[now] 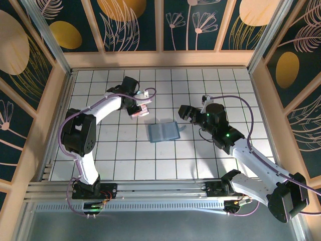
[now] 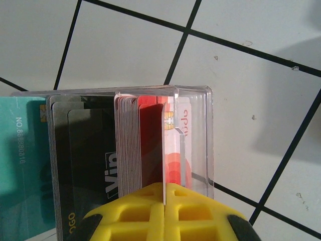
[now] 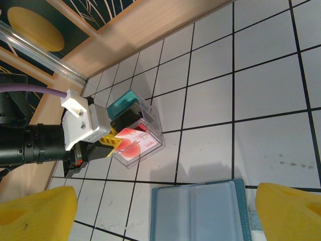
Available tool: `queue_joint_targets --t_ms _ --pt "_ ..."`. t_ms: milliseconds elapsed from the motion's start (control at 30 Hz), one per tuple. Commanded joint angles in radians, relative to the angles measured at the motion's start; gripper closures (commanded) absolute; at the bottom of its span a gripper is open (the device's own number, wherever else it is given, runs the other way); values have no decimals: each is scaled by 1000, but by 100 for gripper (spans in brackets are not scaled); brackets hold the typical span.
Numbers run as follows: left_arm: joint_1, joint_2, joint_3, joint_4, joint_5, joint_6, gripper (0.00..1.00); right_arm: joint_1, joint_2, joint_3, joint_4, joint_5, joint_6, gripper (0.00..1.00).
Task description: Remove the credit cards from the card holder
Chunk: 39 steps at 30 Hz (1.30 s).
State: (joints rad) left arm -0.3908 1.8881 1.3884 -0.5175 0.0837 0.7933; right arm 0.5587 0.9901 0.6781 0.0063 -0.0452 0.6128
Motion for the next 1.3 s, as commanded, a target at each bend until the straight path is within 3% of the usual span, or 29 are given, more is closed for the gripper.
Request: queue_joint_targets --t_ms 0,133,200,367,833,1167,1200,1267 --pt "8 31 48 -63 -28 15 97 -5 -2 8 14 14 20 8" --pt "9 45 70 -97 -38 5 97 -6 -7 3 14 20 25 8" --pt "9 44 70 -104 -37 1 85 -5 -11 0 14 22 27 8" --pt "9 38 79 -108 -37 -11 80 -6 -13 -5 21 23 28 8" --pt "9 -86 75 -105 -23 -67 81 -5 -22 -14 3 28 19 11" --pt "9 -245 11 -53 3 -166 76 -5 -26 -14 -10 45 19 10" --pt "9 -261 4 -46 2 -180 67 -6 -29 -15 -12 48 18 10" --pt "9 -295 -9 -38 4 -208 57 -6 -34 -15 -21 56 16 9"
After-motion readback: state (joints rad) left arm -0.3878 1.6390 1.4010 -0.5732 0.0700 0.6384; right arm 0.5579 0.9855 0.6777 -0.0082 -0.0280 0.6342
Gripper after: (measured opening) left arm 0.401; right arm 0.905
